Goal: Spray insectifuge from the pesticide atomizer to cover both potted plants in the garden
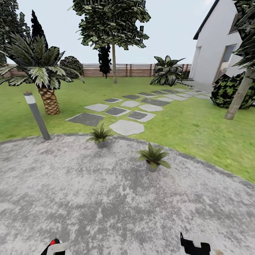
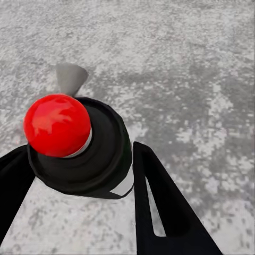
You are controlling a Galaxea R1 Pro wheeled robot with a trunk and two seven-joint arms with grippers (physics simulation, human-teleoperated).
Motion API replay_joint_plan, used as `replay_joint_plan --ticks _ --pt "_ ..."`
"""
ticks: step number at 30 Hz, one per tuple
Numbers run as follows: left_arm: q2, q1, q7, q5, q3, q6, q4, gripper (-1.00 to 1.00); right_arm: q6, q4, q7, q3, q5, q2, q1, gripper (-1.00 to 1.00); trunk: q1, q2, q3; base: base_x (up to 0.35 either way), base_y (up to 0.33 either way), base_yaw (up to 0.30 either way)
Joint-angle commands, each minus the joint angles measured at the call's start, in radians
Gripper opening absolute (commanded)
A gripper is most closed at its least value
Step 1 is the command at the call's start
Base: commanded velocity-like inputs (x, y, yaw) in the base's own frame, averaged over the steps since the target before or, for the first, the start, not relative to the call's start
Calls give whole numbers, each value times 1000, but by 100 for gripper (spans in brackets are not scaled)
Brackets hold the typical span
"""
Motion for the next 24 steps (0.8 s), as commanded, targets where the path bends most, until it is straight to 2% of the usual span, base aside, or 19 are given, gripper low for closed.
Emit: replay_joint_plan --ticks 1,9,13,24 --pt "0 -1 5 -7 1 -3 1 -100 -2 1 -6 -4 11 0 -1 100 0 0 -1 339 0 0" --pt "0 -1 5 -7 1 -4 1 -100 -2 1 -6 -4 11 0 -1 100 0 0 -1 339 0 -7" --pt "0 -1 6 -7 1 -4 1 -100 -2 1 -6 -4 11 0 -1 100 0 0 0 338 32 -146" --pt "0 -1 5 -7 1 -5 0 -100 -3 1 -6 -4 11 0 -1 100 0 0 1 248 215 -27"
